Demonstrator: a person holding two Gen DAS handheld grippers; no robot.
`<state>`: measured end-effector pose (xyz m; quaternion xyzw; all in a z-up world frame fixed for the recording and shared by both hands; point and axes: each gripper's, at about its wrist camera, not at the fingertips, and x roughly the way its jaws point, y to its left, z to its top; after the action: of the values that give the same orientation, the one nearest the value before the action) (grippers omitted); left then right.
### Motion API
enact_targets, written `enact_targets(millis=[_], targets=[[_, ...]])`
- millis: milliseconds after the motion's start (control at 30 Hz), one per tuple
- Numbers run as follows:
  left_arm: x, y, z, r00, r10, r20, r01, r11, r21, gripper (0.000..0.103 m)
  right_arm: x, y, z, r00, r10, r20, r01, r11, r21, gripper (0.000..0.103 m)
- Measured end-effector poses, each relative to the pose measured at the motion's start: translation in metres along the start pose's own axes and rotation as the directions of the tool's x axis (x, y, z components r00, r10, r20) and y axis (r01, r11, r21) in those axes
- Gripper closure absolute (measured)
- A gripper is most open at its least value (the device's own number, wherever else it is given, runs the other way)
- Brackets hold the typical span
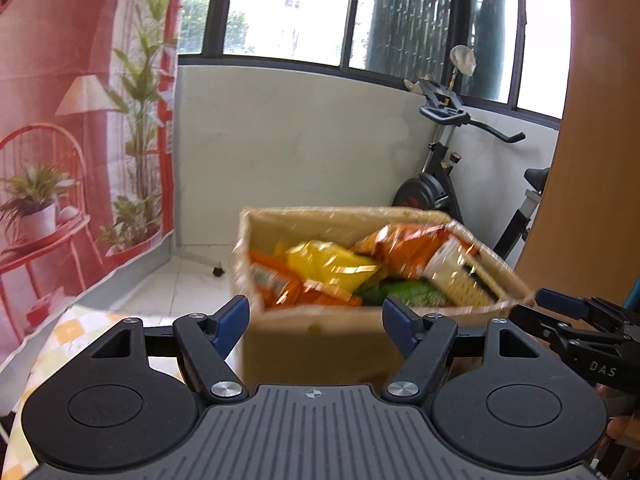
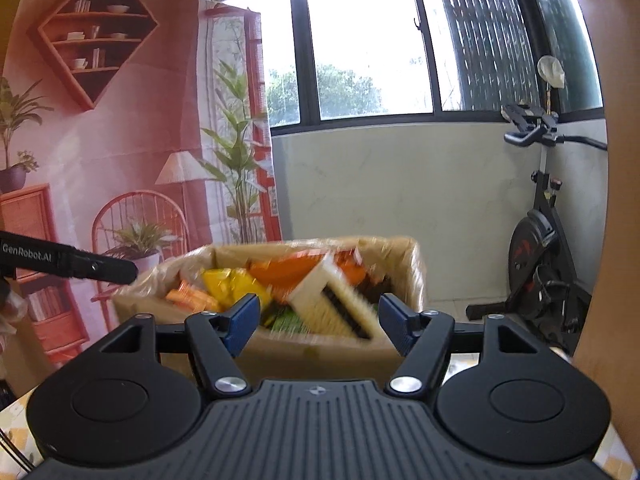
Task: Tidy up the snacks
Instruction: 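Lift both held snacks over the box and open both tools to drop them, then lower the left tool to the orange sausage while the right tool grasps the brown biscuit packet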
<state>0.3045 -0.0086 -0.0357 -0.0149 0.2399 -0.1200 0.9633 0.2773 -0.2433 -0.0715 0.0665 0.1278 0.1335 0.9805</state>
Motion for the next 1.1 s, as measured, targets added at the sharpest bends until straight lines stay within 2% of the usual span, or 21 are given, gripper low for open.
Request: enact_targets(millis=[167, 333, 567, 767, 933, 1033, 1100], targets=[[-0.019, 0.013, -0.033, 0.999, 0.025, -0.029, -0.026, 1.0, -0.012, 0.027, -0.02, 0.006, -0.029, 0.999, 0.009, -0.052, -0.008, 1.0, 0.025, 0.034], [-0.026, 0.018, -0.07, 0.996, 0.035, -0.086, -0.037, 0.999, -0.026, 0.027, -0.035, 0.009, -0.067, 0.989, 0.02, -0.148, -0.011, 0.998, 0.064, 0.034], [-0.029, 0.022, -0.107, 0.989, 0.028, -0.143, -0.038, 0.997, -0.07, 0.027, -0.051, 0.01, -0.118, 0.957, 0.021, -0.288, -0.004, 0.998, 0.062, 0.034], [-0.026, 0.021, -0.127, 0.981, 0.029, -0.189, -0.044, 0.996, -0.072, 0.027, -0.059, 0.017, -0.153, 0.919, 0.028, -0.394, -0.009, 0.999, 0.051, 0.034], [-0.028, 0.022, -0.139, 0.975, 0.036, -0.221, -0.051, 0.996, -0.066, 0.027, -0.061, 0.029, -0.176, 0.885, 0.042, -0.463, -0.045, 0.999, 0.006, 0.034], [-0.029, 0.023, -0.143, 0.971, 0.042, -0.235, -0.06, 0.996, -0.071, 0.027, -0.061, 0.03, -0.185, 0.874, 0.02, -0.486, -0.033, 0.999, -0.018, 0.034], [-0.03, 0.024, -0.148, 0.969, 0.046, -0.243, -0.066, 0.995, -0.078, 0.027, -0.062, 0.031, -0.187, 0.879, 0.021, -0.476, -0.035, 0.999, -0.019, 0.036]])
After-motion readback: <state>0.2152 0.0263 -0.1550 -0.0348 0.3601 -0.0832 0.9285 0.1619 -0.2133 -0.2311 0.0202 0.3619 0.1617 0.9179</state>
